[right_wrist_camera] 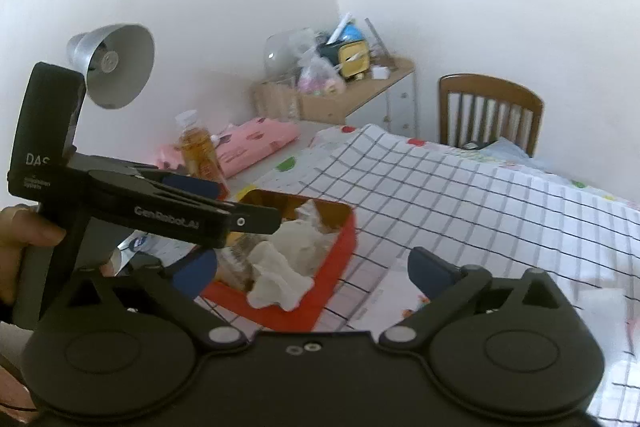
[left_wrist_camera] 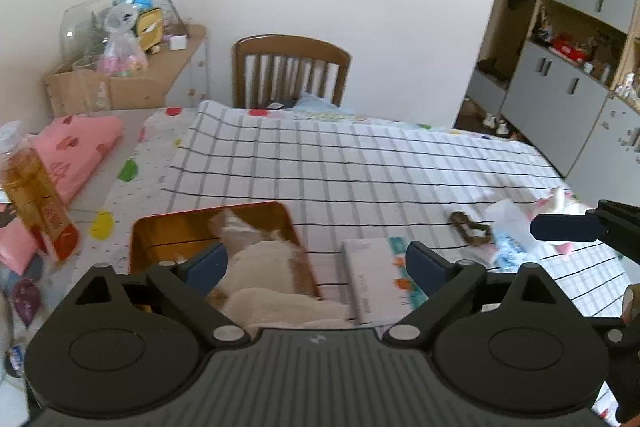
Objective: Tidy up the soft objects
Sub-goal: 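Move left tool toward the brown bead bracelet while right tool approaches the clear plastic sheet, then close left tool on the bead bracelet while right tool pinches the plastic sheet, then lift and carry the bracelet with left tool while right tool carries the sheet to the tin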
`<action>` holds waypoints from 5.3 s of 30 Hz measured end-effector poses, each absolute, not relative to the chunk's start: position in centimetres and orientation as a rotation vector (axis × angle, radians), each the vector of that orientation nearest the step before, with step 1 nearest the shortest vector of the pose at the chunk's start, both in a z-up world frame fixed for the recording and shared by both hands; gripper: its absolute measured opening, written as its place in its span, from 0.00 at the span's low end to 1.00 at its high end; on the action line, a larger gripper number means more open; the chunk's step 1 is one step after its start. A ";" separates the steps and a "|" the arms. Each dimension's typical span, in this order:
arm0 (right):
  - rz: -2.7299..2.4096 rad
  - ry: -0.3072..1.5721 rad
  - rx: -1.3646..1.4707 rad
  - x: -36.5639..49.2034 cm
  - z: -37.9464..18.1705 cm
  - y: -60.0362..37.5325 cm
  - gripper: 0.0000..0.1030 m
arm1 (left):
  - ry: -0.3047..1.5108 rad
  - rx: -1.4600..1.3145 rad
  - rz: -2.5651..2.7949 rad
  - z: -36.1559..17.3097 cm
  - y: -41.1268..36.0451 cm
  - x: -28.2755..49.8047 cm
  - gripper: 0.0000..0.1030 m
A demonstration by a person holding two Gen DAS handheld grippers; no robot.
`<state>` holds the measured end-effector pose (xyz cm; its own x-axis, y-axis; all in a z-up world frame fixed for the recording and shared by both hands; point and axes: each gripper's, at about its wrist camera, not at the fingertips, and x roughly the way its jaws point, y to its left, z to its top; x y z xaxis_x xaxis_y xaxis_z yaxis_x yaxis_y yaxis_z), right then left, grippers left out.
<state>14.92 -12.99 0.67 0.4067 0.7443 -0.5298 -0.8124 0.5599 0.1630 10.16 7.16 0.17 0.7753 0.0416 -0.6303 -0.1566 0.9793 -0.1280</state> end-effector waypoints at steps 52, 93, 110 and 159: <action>0.420 0.923 0.154 35.6 -12.3 -29.0 0.88 | 0.837 -0.078 -0.158 -13.1 -11.4 31.6 0.94; 0.451 0.849 0.033 35.6 -12.3 -27.4 0.01 | 0.798 -0.034 -0.110 -13.5 -9.8 33.6 0.11; 0.530 0.760 0.036 31.7 -6.8 -27.4 0.02 | 0.757 -0.072 -0.107 -9.2 -7.4 29.5 0.10; 0.553 0.843 0.053 33.6 -10.3 -28.8 0.03 | 0.878 0.058 -0.085 -15.3 -11.9 36.6 0.15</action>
<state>33.62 -28.83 -10.25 0.5337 0.4840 -0.6935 -0.4433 0.8585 0.2580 36.62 -11.88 -15.31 0.6357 -0.0502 -0.7703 0.0981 0.9950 0.0161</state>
